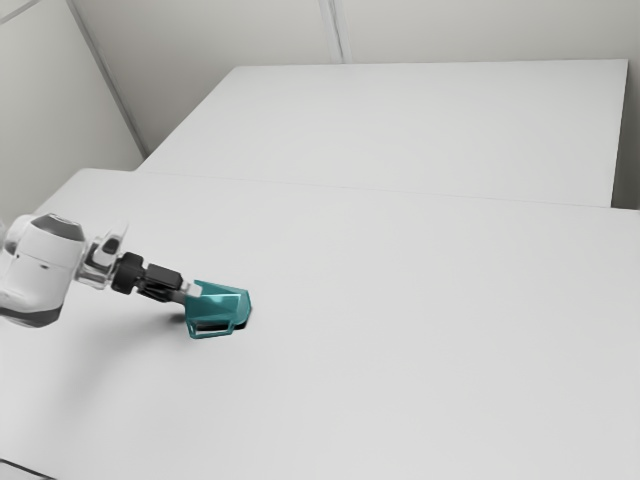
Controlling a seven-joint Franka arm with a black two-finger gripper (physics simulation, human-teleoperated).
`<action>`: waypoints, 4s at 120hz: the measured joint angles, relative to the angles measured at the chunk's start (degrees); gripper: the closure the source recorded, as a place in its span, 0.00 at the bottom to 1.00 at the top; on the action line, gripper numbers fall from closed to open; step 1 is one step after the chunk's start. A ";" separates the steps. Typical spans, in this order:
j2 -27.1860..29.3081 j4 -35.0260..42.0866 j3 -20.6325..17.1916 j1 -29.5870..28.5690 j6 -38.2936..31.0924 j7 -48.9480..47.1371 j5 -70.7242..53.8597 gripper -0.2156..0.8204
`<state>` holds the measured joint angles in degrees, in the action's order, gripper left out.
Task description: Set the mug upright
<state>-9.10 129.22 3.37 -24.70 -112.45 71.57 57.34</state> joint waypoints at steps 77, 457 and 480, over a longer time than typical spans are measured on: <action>-0.80 0.18 -0.04 2.63 0.02 2.74 0.75 0.27; 15.57 4.37 -3.44 27.35 -16.54 -60.58 -62.92 0.96; 14.19 4.62 -3.79 28.28 -17.61 -64.74 -62.95 0.96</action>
<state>5.09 133.84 -0.42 3.58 -130.06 6.83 -5.61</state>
